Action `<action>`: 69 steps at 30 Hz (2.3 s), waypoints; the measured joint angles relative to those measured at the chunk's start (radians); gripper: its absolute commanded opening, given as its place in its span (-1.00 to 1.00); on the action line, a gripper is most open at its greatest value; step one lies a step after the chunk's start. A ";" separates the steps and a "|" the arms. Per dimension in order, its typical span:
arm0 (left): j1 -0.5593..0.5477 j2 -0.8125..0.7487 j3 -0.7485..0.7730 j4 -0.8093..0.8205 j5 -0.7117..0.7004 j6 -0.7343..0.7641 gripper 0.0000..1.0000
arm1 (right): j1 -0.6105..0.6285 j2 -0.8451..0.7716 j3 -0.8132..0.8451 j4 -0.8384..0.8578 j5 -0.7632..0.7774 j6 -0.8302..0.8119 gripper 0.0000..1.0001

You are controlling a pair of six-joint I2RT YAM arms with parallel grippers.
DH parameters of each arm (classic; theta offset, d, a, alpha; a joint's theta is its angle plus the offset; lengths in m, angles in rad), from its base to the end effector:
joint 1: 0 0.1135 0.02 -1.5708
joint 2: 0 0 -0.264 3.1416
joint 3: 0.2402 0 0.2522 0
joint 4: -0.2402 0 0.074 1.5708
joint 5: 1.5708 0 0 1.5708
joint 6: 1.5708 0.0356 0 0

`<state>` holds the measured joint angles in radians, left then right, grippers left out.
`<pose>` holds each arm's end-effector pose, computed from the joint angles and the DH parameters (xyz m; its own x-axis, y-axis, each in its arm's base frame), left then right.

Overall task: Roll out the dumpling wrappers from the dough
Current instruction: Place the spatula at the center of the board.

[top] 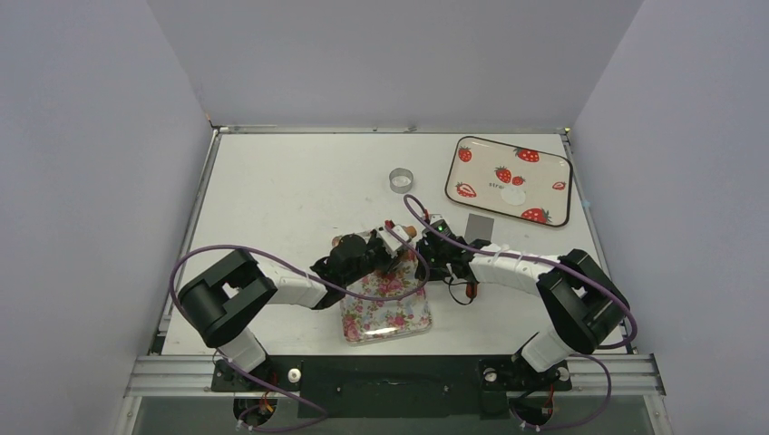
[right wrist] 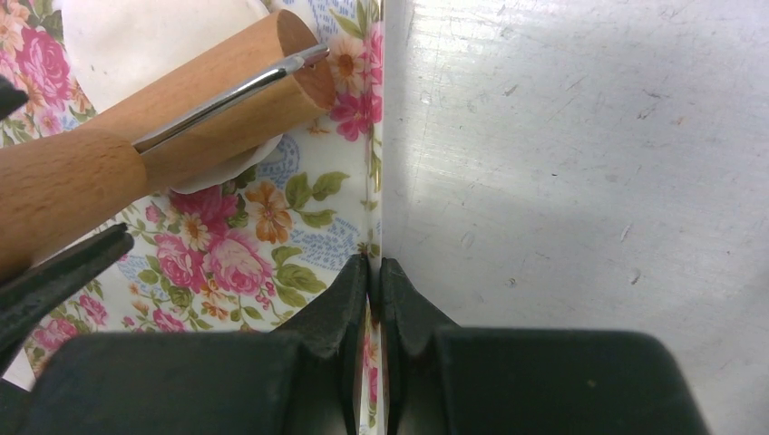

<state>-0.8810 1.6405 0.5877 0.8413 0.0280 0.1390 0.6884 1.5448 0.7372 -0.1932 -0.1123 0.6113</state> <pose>0.2022 -0.2467 0.1707 -0.0230 0.2456 -0.9691 0.7994 0.5866 0.1296 0.2174 0.1840 0.1498 -0.9216 -0.0196 -0.3878 -0.1821 0.9039 0.3870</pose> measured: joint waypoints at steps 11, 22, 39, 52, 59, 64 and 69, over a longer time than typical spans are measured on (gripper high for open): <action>-0.008 -0.016 -0.061 0.074 -0.002 -0.024 -1.00 | 0.000 -0.002 -0.006 0.008 0.000 0.002 -1.00; -0.059 -0.025 -0.092 0.090 0.018 -0.051 -1.00 | -0.002 -0.003 -0.005 0.005 0.000 0.002 -1.00; -0.161 -0.164 -0.103 -0.102 0.010 -0.035 -1.00 | -0.014 0.000 -0.001 -0.002 -0.016 0.002 -1.00; -0.044 -0.287 -0.076 -0.158 0.031 -0.026 -1.00 | -0.019 -0.002 -0.001 -0.007 -0.016 0.002 -1.00; 0.096 -0.273 -0.019 -0.104 0.078 -0.073 -1.00 | -0.020 -0.002 -0.001 -0.008 -0.016 0.002 -1.00; 0.121 -0.163 -0.009 -0.082 0.085 -0.117 -1.00 | -0.020 -0.002 -0.001 -0.008 -0.016 0.002 -1.00; 0.121 -0.061 -0.009 -0.068 0.078 -0.135 -1.00 | -0.020 -0.002 -0.001 -0.008 -0.016 0.002 -1.00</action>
<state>-0.7605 1.5791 0.5789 0.7738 0.1062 0.0040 0.6682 1.5429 0.7361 -0.2008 -0.1284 0.6132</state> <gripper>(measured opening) 0.252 0.031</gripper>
